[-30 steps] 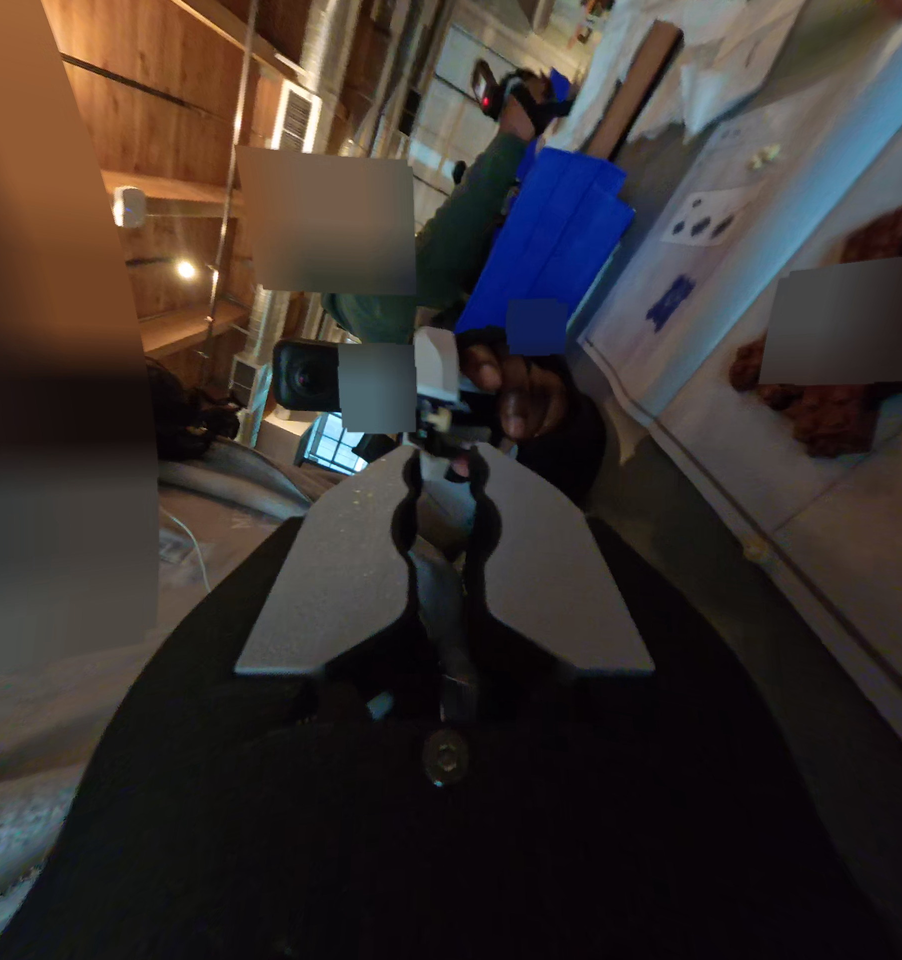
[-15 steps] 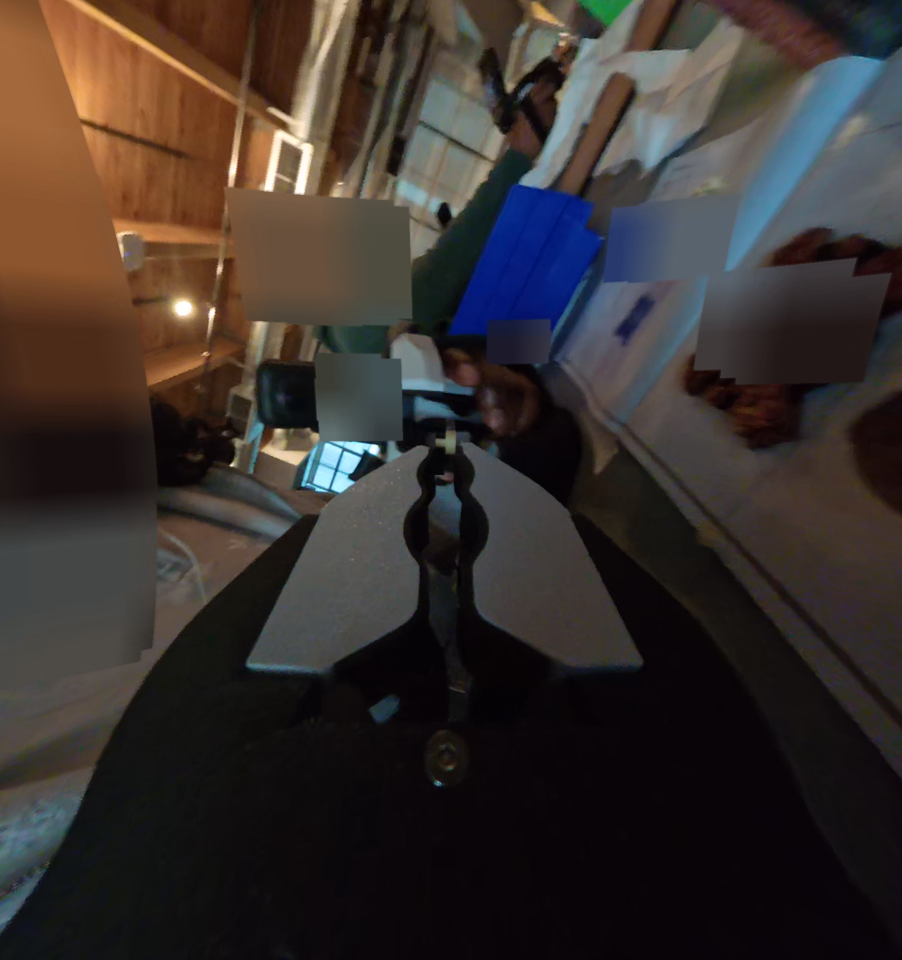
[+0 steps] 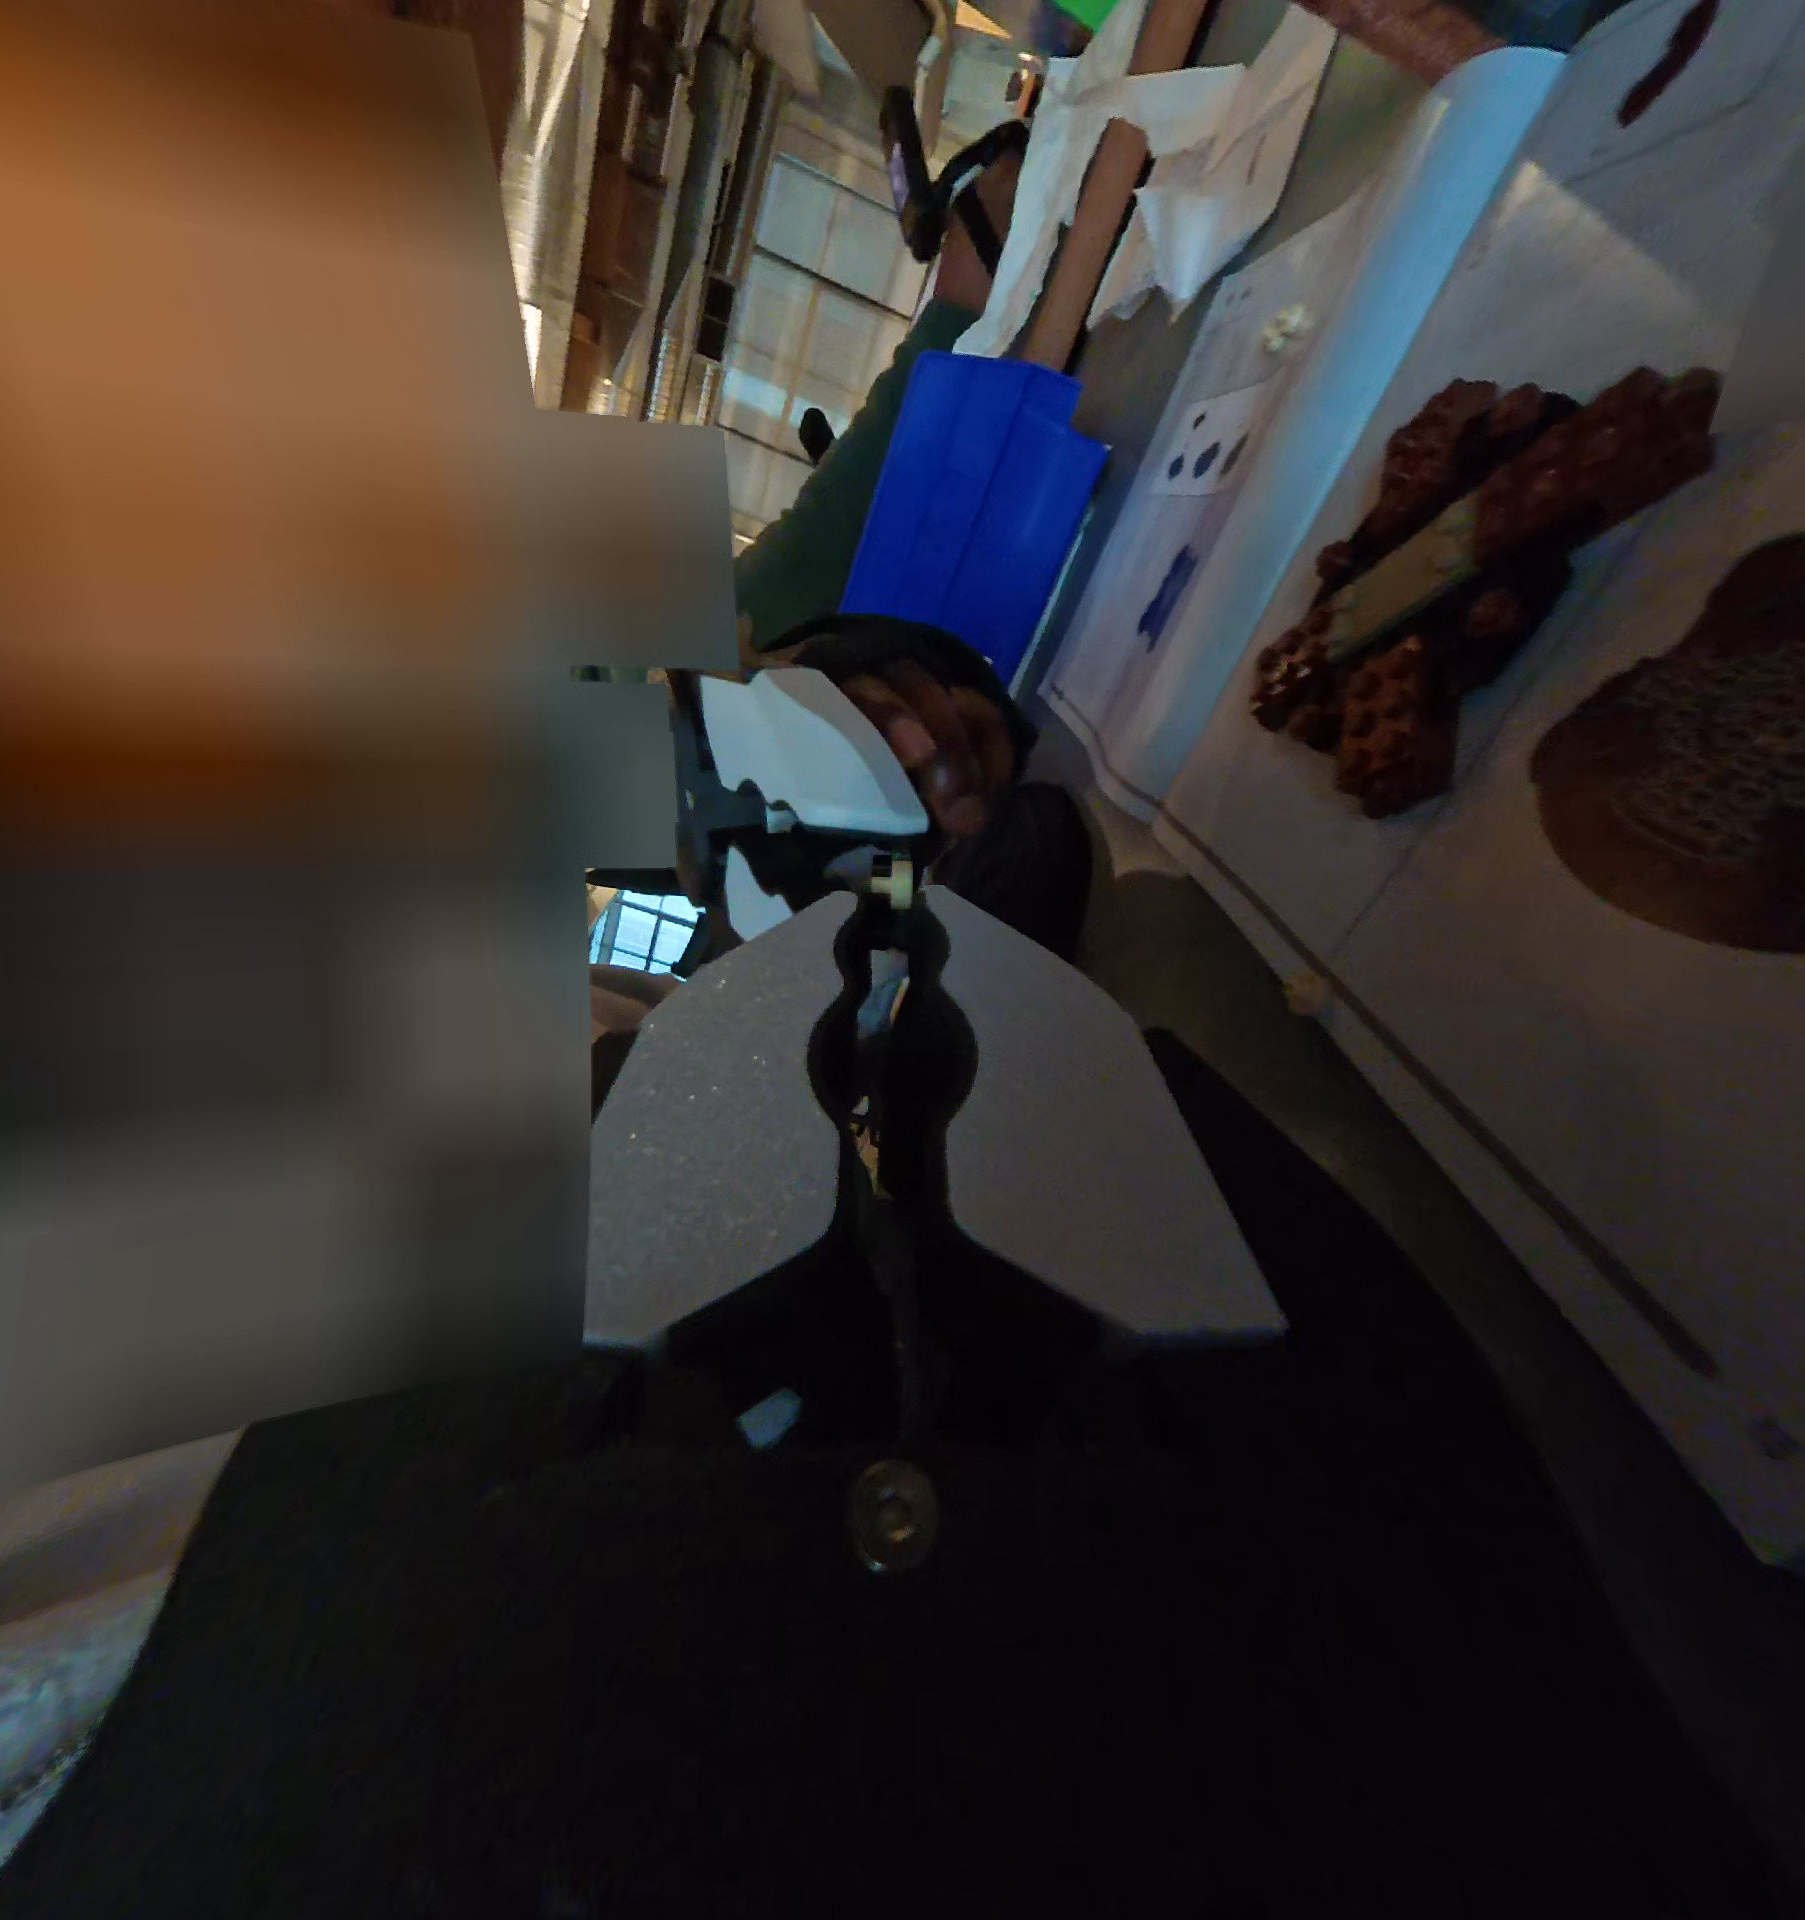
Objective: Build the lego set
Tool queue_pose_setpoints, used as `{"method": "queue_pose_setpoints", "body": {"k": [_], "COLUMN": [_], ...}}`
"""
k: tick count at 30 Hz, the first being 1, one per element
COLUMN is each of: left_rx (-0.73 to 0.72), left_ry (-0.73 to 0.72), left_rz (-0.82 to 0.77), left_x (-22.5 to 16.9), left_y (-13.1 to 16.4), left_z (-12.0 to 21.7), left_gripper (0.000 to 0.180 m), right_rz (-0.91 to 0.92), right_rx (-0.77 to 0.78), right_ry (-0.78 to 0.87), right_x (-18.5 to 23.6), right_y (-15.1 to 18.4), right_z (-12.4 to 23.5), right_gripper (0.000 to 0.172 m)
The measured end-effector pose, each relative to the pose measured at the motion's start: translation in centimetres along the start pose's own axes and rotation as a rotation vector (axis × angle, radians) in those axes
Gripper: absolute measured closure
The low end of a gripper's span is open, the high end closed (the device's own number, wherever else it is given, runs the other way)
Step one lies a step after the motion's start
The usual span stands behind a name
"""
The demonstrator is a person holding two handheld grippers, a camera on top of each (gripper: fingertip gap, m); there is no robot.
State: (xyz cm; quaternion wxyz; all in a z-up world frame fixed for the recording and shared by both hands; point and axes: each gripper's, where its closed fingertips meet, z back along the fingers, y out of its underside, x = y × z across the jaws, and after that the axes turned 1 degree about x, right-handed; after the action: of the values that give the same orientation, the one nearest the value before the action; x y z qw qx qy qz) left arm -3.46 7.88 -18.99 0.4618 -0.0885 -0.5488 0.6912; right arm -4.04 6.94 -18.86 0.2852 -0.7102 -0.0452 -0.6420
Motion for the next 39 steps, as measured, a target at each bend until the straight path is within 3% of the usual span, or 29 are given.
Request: {"method": "queue_pose_setpoints", "body": {"k": [5,7,10,15,21,39], "left_rx": [0.004,0.019,0.129,0.301,0.354,0.337], "left_ry": [-0.003,0.010,0.018,0.118,0.140,0.132], "left_rz": [0.012,0.046,0.061,0.089,0.108,0.190], "left_x": [0.1,0.0,0.3,-1.0,-1.5,-1.8], "left_y": [0.3,0.5,2.5,5.2,5.9,7.1], "left_z": [-0.2,-0.2,0.1,-0.2,-1.9,-2.1], "left_gripper": [0.164,0.165,0.165,0.165,0.165,0.164], "right_rz": [0.002,0.041,0.213,0.434,0.371,0.391], "right_rx": [0.003,0.036,0.076,0.210,0.187,0.222], "right_ry": [0.011,0.025,0.160,0.439,0.380,0.373], "right_x": [-0.3,-0.1,-0.4,-2.8,-3.0,-3.3], "right_y": [0.0,0.3,0.4,1.8,2.2,2.4], "right_z": [0.0,0.2,1.4,3.3,2.9,2.6], "right_gripper": [0.168,0.159,0.149,0.156,0.163,0.166]}}
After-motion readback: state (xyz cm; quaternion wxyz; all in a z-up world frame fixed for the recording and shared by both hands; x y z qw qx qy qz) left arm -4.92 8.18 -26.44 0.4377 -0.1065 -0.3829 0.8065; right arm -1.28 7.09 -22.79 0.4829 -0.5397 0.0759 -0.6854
